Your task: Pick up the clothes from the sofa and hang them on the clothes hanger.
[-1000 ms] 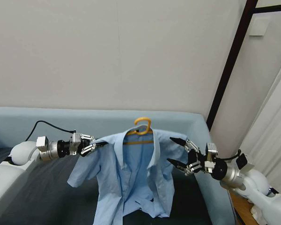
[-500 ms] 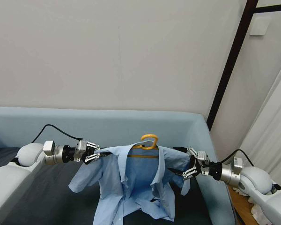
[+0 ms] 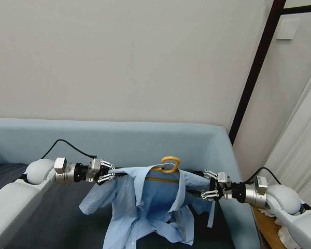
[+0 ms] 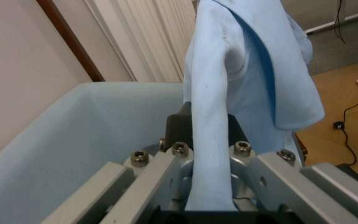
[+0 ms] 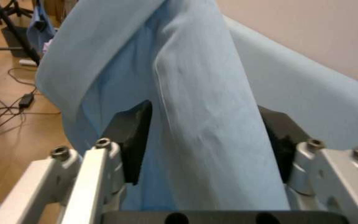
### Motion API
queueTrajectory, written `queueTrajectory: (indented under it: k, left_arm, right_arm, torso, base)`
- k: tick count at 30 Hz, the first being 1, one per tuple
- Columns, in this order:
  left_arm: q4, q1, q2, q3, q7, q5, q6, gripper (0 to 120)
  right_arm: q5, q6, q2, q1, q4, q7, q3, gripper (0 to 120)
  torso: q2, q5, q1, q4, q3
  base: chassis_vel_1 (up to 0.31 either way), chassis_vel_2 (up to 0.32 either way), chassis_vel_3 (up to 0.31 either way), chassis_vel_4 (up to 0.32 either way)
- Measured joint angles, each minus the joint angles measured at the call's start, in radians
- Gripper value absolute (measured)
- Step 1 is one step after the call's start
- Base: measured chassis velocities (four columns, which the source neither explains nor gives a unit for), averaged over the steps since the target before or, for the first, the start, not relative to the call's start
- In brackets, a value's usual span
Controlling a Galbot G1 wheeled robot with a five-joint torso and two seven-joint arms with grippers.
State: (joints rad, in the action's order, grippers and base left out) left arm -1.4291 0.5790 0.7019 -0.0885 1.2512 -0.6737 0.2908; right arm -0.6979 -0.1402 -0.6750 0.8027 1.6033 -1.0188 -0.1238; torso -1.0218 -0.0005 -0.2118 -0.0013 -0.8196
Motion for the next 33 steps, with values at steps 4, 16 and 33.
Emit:
queueTrajectory:
  k: [4, 16, 33]
  left_arm:
    - [0.004, -0.001, 0.001, 0.0, 0.004, 0.001, 0.004, 1]
    - [0.018, 0.004, 0.002, -0.008, -0.013, -0.006, 0.086, 1]
    - [-0.085, 0.172, 0.037, -0.167, -0.353, -0.222, 0.203, 54]
  right_arm:
    - [0.0, -0.009, -0.004, 0.0, -0.009, -0.021, -0.002, 38]
    - [-0.064, -0.01, 0.005, 0.01, 0.045, 0.036, 0.001, 8]
    - [-0.154, 0.158, 0.1, -0.12, 0.132, 0.343, -0.02, 8]
  torso:
    - [0.0, 0.0, 0.0, 0.0001, 0.0]
    - [0.0, -0.0001, 0.0, 0.0001, 0.0]
    - [0.0, 0.0003, 0.0, -0.0001, 0.0]
  base:
    - [0.0, 0.0, 0.0, 0.0]
    - [0.0, 0.0, 0.0, 0.0]
    - [0.0, 0.0, 0.0, 0.0]
